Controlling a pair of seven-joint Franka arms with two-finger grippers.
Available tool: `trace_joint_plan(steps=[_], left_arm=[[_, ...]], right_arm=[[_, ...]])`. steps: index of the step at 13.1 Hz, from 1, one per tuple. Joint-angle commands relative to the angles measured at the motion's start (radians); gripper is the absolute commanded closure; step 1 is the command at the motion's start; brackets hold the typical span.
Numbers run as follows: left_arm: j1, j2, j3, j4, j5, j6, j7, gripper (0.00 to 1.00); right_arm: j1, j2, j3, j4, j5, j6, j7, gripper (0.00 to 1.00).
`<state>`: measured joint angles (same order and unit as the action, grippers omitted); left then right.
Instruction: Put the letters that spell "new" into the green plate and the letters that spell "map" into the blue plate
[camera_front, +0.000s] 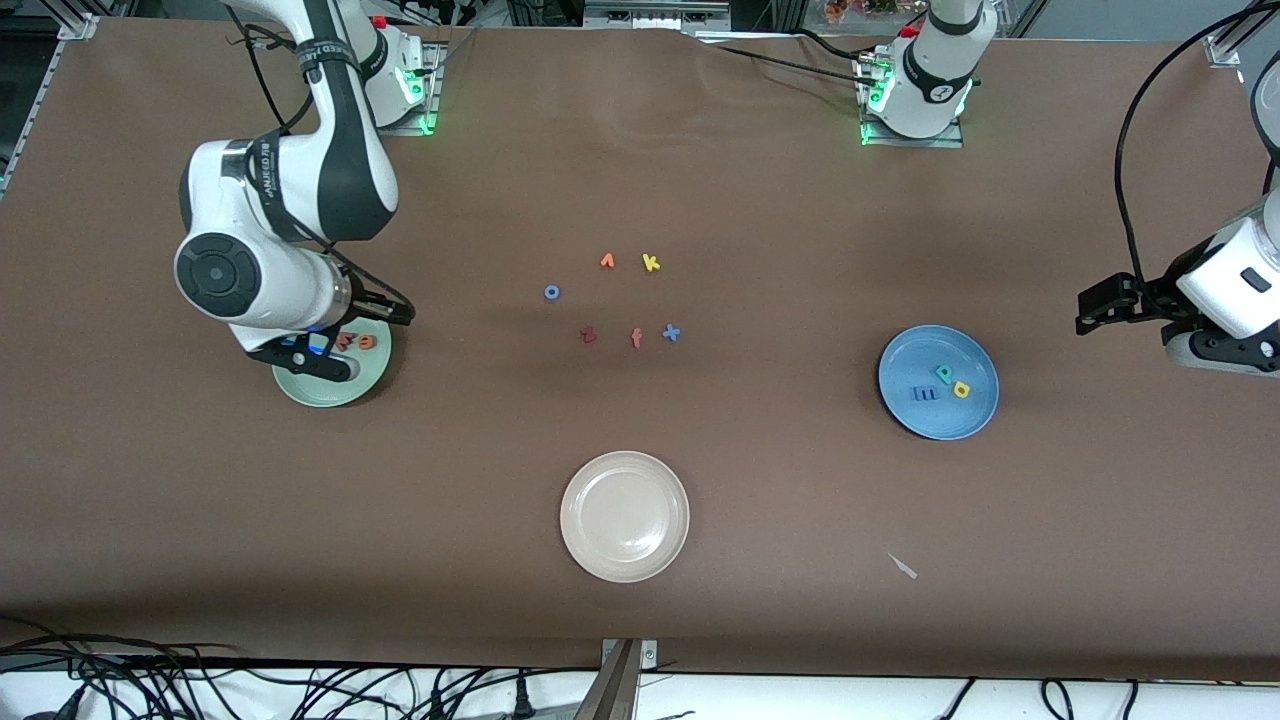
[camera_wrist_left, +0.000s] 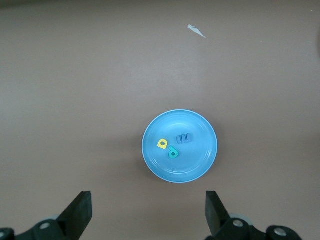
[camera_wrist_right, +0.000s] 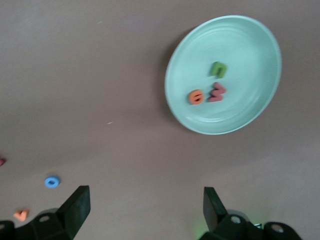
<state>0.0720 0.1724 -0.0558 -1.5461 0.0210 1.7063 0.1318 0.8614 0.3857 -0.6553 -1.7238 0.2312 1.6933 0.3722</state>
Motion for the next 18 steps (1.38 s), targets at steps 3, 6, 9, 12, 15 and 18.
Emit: trace_joint_plan(steps=[3, 6, 9, 12, 15, 18], left_arm=[[0.005, -0.010, -0.001, -0.011, -0.004, 0.003, 0.026, 0.01], [0.005, -0.011, -0.001, -0.012, -0.004, 0.003, 0.025, 0.01], [0.005, -0.011, -0.001, -0.014, -0.004, 0.003, 0.025, 0.01], [0.005, -0.011, -0.001, -0.019, -0.004, 0.004, 0.026, 0.01], [0.005, -0.011, -0.001, -0.023, -0.004, 0.009, 0.026, 0.02], [0.005, -0.010, -0.001, -0.025, -0.004, 0.009, 0.026, 0.03]], right_arm=[[-0.512, -0.131, 0.542, 0.013, -0.189, -0.015, -0.024, 0.00], [-0.634, -0.198, 0.612, 0.018, -0.202, -0.004, -0.033, 0.00], [-0.653, -0.246, 0.612, 0.056, -0.256, -0.062, -0.143, 0.00], [-0.699, -0.281, 0.609, 0.087, -0.256, -0.130, -0.154, 0.00], [-0.729, -0.284, 0.606, 0.090, -0.253, -0.115, -0.185, 0.00], [-0.740, -0.298, 0.599, 0.090, -0.247, -0.087, -0.203, 0.00]])
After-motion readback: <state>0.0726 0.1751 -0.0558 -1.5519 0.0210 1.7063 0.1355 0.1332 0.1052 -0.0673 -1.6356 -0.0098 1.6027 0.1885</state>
